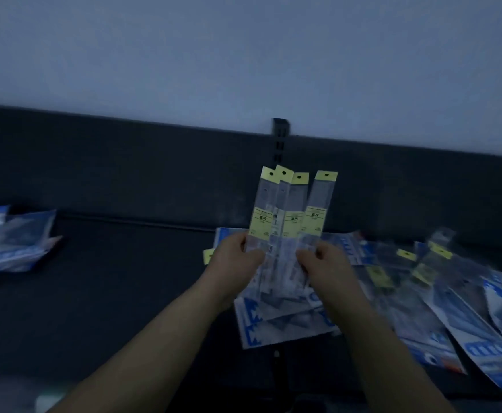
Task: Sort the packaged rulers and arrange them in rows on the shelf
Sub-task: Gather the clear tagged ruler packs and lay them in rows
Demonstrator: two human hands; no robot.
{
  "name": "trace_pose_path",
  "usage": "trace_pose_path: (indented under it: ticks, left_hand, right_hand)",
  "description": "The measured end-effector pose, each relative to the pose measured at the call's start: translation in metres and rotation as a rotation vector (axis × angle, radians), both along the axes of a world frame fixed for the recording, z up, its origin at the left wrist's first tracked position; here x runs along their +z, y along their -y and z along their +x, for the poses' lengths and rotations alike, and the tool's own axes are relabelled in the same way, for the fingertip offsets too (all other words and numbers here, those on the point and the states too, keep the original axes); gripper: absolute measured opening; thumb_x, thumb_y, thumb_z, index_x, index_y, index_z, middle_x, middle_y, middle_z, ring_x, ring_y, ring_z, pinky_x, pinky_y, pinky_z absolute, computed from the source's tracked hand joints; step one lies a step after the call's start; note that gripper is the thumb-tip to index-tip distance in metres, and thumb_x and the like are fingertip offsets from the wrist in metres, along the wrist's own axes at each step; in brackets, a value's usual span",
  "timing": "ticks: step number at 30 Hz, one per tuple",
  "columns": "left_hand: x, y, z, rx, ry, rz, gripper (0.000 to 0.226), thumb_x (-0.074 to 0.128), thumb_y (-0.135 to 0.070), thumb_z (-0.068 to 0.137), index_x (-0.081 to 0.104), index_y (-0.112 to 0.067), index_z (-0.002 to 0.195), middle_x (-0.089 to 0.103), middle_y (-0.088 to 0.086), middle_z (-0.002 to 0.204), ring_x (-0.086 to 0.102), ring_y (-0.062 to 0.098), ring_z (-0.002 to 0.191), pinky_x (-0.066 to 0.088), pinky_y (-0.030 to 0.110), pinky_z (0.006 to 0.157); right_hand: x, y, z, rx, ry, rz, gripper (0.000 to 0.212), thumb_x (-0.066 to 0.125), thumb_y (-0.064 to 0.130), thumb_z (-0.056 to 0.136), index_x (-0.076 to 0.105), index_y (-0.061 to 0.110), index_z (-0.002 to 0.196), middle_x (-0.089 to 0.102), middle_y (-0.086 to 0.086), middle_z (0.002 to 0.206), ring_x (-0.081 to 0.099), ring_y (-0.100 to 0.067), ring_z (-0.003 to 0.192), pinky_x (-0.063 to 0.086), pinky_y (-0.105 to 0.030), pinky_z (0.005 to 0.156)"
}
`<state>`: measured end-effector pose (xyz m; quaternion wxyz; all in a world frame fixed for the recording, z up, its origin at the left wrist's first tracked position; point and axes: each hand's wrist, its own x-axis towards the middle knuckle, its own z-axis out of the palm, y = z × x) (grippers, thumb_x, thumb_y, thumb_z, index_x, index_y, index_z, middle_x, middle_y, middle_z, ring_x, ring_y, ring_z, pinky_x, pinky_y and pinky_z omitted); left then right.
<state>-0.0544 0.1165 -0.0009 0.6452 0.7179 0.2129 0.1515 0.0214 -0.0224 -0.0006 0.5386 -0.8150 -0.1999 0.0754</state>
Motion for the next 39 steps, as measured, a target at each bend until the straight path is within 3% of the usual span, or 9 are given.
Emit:
trace_pose_path:
  ticks: [6,9,12,15,18,20,31,36,39]
  left_hand:
    - [-0.011,-0.041,-0.087,0.293,-0.004,-0.023,0.020,0.056,-0.005,0.087,0.067,-0.015,0.100,0.073,0.010,0.097,0.069,0.035,0.090,0.058,0.048,0.078]
    - [-0.010,-0.065,-0.133,0.405,0.003,0.013,0.021,0.057,-0.006,0.086,0.067,-0.016,0.101,0.073,0.009,0.096,0.069,0.035,0.089,0.057,0.051,0.077]
    - [-0.005,-0.091,-0.177,0.494,0.008,0.028,0.020,0.057,-0.005,0.087,0.067,-0.015,0.101,0.072,0.012,0.096,0.067,0.041,0.090,0.055,0.054,0.076]
    - [-0.001,-0.125,-0.222,0.550,0.017,0.030,0.022,0.055,-0.003,0.087,0.066,-0.017,0.100,0.073,0.009,0.091,0.066,0.036,0.072,0.056,0.046,0.063]
    - [0.004,-0.161,-0.271,0.607,0.038,0.037,0.024,0.052,0.000,0.088,0.066,-0.014,0.102,0.068,0.004,0.078,0.050,0.016,0.053,0.041,0.026,0.047]
    - [0.005,-0.190,-0.305,0.638,0.030,0.066,0.023,0.053,-0.002,0.088,0.066,-0.015,0.103,0.065,0.004,0.075,0.046,0.015,0.051,0.038,0.025,0.046]
    - [0.004,-0.336,-0.446,0.760,-0.032,0.152,0.019,0.055,-0.008,0.088,0.067,-0.015,0.100,0.070,0.011,0.086,0.056,0.019,0.062,0.046,0.032,0.057]
    - [-0.003,-0.406,-0.471,0.840,-0.031,0.147,0.021,0.058,-0.008,0.081,0.067,-0.016,0.099,0.073,0.006,0.088,0.070,0.027,0.080,0.059,0.049,0.074]
    - [-0.006,-0.448,-0.480,0.885,-0.059,0.161,0.020,0.057,-0.006,0.084,0.066,-0.014,0.100,0.072,0.005,0.090,0.069,0.025,0.082,0.059,0.044,0.078]
  right_hand:
    - [-0.010,-0.067,-0.057,0.252,-0.049,0.056,0.023,0.050,0.013,0.094,0.041,0.011,0.073,0.036,-0.010,0.065,0.038,-0.015,0.055,0.033,-0.022,0.048]
    - [-0.011,-0.102,-0.089,0.369,-0.090,0.046,0.026,0.050,0.019,0.094,0.050,-0.004,0.082,0.047,-0.020,0.070,0.049,-0.020,0.063,0.041,-0.029,0.057]
    - [-0.005,-0.141,-0.123,0.458,-0.112,0.062,0.023,0.051,0.020,0.093,0.054,-0.003,0.089,0.059,-0.023,0.077,0.055,-0.026,0.066,0.046,-0.035,0.061]
    - [0.001,-0.184,-0.162,0.523,-0.105,0.085,0.023,0.053,0.017,0.093,0.057,-0.004,0.100,0.065,-0.028,0.097,0.062,-0.045,0.084,0.054,-0.054,0.072]
    - [0.005,-0.231,-0.207,0.573,-0.085,0.096,0.019,0.054,0.014,0.092,0.059,-0.002,0.098,0.066,-0.025,0.097,0.065,-0.036,0.079,0.055,-0.047,0.072]
    - [0.007,-0.264,-0.238,0.608,-0.092,0.109,0.016,0.055,0.015,0.092,0.060,0.001,0.097,0.067,-0.024,0.097,0.066,-0.033,0.078,0.054,-0.044,0.070]
    - [0.001,-0.428,-0.372,0.701,-0.100,0.060,0.023,0.052,0.023,0.094,0.055,0.001,0.103,0.061,-0.025,0.099,0.053,-0.023,0.073,0.041,-0.032,0.063]
    - [0.000,-0.501,-0.401,0.718,-0.114,0.059,0.012,0.054,0.016,0.093,0.059,0.008,0.101,0.066,-0.016,0.100,0.065,-0.031,0.088,0.055,-0.045,0.076]
    - [0.000,-0.548,-0.411,0.748,-0.099,0.037,0.017,0.054,0.017,0.092,0.057,0.006,0.104,0.064,-0.018,0.103,0.064,-0.035,0.093,0.054,-0.050,0.081]
